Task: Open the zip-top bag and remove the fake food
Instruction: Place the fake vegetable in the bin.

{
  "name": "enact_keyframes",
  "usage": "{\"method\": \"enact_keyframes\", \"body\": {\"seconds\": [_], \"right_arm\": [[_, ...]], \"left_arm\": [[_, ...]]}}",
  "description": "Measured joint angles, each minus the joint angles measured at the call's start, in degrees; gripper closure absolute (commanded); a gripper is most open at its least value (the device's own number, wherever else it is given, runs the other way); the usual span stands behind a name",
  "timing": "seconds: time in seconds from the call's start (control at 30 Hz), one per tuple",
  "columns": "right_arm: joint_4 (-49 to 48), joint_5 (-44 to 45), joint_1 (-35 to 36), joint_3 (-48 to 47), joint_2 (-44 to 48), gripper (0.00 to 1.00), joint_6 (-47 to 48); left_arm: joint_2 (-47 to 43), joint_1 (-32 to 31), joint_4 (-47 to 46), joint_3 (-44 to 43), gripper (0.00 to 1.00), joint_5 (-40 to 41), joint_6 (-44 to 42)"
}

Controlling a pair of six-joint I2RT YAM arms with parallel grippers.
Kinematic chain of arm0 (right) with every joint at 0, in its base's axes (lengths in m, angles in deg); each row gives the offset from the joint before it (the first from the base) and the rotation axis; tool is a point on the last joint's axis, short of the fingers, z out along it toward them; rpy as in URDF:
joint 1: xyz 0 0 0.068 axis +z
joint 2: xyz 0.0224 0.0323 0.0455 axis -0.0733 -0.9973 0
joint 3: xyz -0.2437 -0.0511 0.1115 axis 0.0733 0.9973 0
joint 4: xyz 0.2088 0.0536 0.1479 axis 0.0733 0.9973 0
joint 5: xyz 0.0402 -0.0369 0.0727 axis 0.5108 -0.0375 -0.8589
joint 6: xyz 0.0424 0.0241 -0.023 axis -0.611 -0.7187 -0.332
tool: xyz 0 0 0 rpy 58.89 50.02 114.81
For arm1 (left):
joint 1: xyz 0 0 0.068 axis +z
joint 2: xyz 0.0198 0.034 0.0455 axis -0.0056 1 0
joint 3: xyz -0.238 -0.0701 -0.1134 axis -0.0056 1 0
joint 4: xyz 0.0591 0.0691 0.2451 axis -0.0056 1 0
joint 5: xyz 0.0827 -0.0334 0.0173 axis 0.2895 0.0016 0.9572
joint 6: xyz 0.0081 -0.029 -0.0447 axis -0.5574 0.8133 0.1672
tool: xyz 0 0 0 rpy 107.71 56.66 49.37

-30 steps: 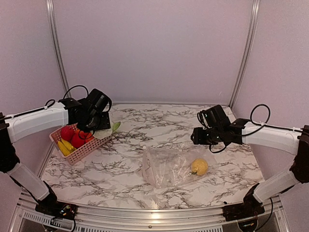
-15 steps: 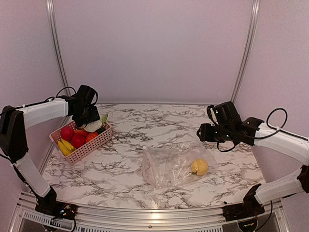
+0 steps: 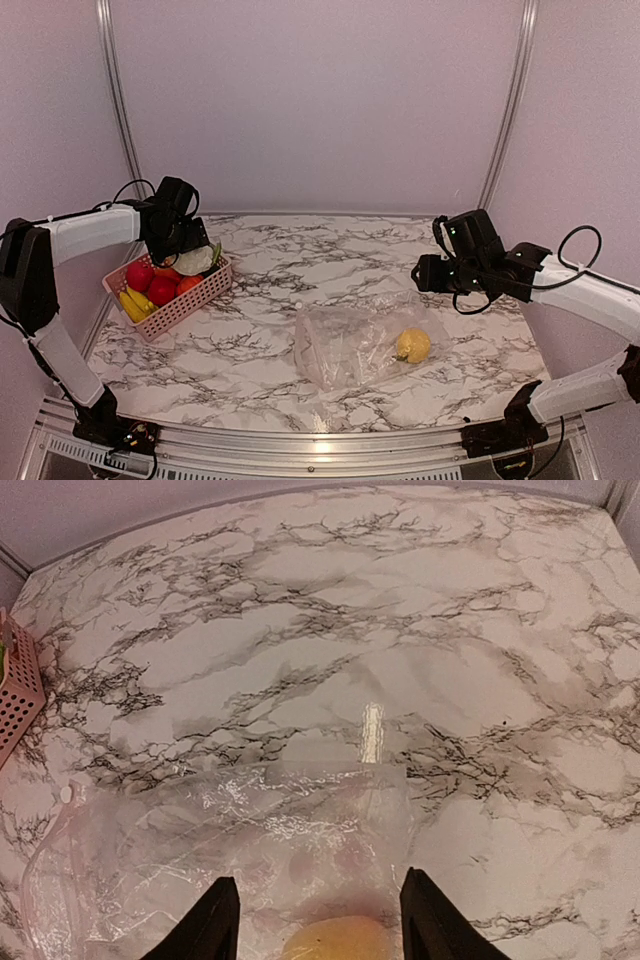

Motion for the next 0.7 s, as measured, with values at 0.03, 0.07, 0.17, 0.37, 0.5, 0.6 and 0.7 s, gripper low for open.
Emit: {"method": "enact_keyframes", "body": {"seconds": [0.03, 0.07, 0.17, 0.37, 0.5, 0.6, 0.7], "right_arm": [[0.02, 0.13, 0.0, 0.0, 0.09, 0.47, 0.0], [0.02, 0.22, 0.02, 0.0, 0.2, 0.47, 0.0], [0.02, 0.33, 0.02, 0.02, 0.28, 0.46, 0.02], [0.0, 0.11, 0.0, 0.13, 0.33, 0.46, 0.15], [-0.07, -0.42, 0.0, 1.22, 0.79, 0.46, 0.44], [-0.04, -0.85, 0.0, 2.54, 1.25, 0.46, 0.59], [0.0, -1.7, 0.0, 5.27, 2.47, 0.44, 0.57]], "left_arm": [[-0.55, 0.0, -0.04, 0.28, 0.01, 0.11, -0.13], [-1.22, 0.02, -0.02, 0.55, 0.01, 0.26, -0.17], [-4.15, -0.07, -0.11, 1.77, 0.01, 0.24, -0.17], [-11.54, -4.04, -0.81, 6.43, 0.01, -0.33, 0.94], [-14.27, -10.54, -1.38, 10.58, 0.01, -0.61, 3.34], [-15.15, -15.02, -1.6, 13.27, 0.01, -0.63, 5.46], [-15.65, -19.56, -2.32, 15.52, 0.01, -0.59, 8.17]]}}
